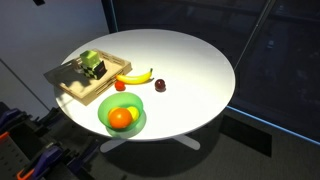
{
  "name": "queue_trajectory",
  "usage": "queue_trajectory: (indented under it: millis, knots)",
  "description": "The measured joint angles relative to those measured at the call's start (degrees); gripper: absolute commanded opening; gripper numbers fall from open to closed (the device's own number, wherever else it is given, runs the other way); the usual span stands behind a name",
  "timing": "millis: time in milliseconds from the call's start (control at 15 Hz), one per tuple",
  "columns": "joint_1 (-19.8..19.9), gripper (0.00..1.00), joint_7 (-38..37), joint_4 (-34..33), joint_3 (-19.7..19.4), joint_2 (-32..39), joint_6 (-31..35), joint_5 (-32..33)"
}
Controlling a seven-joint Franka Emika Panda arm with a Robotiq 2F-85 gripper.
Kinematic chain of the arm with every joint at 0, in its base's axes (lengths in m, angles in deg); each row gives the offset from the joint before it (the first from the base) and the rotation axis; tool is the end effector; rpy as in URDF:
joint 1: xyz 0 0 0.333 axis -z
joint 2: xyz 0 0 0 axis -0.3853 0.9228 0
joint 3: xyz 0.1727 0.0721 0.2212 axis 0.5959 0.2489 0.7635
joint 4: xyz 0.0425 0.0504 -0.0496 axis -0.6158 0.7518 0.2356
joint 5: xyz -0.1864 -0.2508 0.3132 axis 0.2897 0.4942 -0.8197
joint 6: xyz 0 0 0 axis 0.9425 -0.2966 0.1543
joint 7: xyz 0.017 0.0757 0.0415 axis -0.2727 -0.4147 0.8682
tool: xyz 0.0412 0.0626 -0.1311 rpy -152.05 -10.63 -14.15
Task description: Pick up the brown plush toy and put it in the green bowl
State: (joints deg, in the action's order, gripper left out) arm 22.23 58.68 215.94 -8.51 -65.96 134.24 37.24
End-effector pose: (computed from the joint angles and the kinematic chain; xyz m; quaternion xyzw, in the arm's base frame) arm 0.4675 0.1046 0.3479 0.9862 -0.1440 0.0822 0.0013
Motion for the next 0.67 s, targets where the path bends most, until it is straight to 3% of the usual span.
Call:
queue_trajectory:
  millis: [667]
  knots:
    - [0.88, 1.0, 0.9, -6.53, -8.4, 3.82, -4.44, -1.69]
